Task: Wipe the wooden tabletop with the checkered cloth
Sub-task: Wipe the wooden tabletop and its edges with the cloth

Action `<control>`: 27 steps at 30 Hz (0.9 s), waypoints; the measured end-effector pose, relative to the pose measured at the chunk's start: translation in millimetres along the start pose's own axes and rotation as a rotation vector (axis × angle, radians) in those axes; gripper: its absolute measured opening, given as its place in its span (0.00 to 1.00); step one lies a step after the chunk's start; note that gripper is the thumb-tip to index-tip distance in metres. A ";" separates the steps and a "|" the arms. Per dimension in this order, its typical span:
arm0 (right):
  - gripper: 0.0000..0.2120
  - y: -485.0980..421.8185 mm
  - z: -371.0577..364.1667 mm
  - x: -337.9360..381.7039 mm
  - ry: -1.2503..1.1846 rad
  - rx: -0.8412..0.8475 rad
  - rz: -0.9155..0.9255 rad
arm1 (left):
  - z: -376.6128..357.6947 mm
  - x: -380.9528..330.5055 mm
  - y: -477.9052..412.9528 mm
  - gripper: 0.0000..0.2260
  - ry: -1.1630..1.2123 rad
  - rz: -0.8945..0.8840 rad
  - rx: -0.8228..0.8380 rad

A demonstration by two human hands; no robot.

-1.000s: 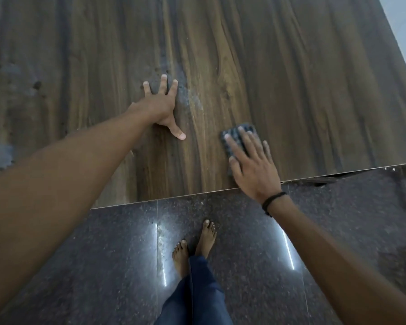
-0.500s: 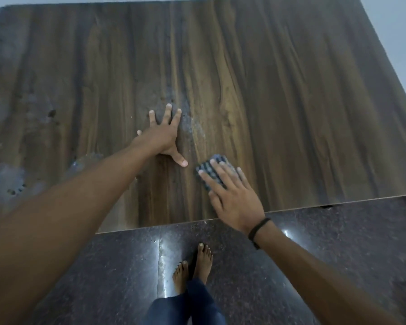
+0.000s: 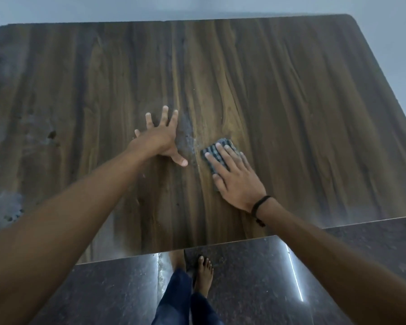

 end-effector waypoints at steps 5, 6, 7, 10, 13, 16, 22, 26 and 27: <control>0.27 -33.7 8.3 -36.7 -0.052 -0.089 -0.296 | 44.6 26.9 -41.1 0.69 0.026 0.028 -0.045; 0.27 -33.7 4.3 -16.9 -0.031 -0.087 -0.221 | 48.1 30.6 -48.5 0.70 0.019 0.028 -0.043; 0.27 -30.9 -2.6 -0.3 -0.008 -0.063 -0.104 | 49.2 32.9 -54.6 0.70 0.007 0.023 -0.035; 0.26 -50.0 7.6 -15.8 0.001 -0.058 -0.003 | 40.4 37.2 -66.2 0.69 -0.011 0.004 -0.007; 0.27 -84.7 11.8 -48.6 -0.094 -0.121 -0.375 | 36.7 40.2 -69.1 0.69 0.019 -0.010 -0.017; 0.27 -85.8 -0.9 -0.7 -0.004 -0.110 -0.109 | 35.1 40.5 -67.8 0.67 0.032 -0.028 -0.028; 0.27 -143.0 20.6 -68.2 -0.055 -0.130 -0.409 | 34.5 36.2 -69.7 0.66 0.091 -0.029 0.006; 0.26 -147.2 9.0 -24.2 -0.013 -0.061 -0.096 | 32.9 41.7 -68.0 0.67 0.089 -0.048 -0.014; 0.26 -154.5 12.8 -39.5 -0.014 -0.070 -0.145 | 32.8 41.5 -68.8 0.67 0.075 -0.060 -0.004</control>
Point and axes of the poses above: each hand's wrist, its own y-axis away from the middle knuckle, its own z-axis out of the back of the hand, x = y × z, the point moved 10 cm from there along -y, towards the middle knuckle, and after that the axes turned 8 degrees about -x, right-handed, at the moved point
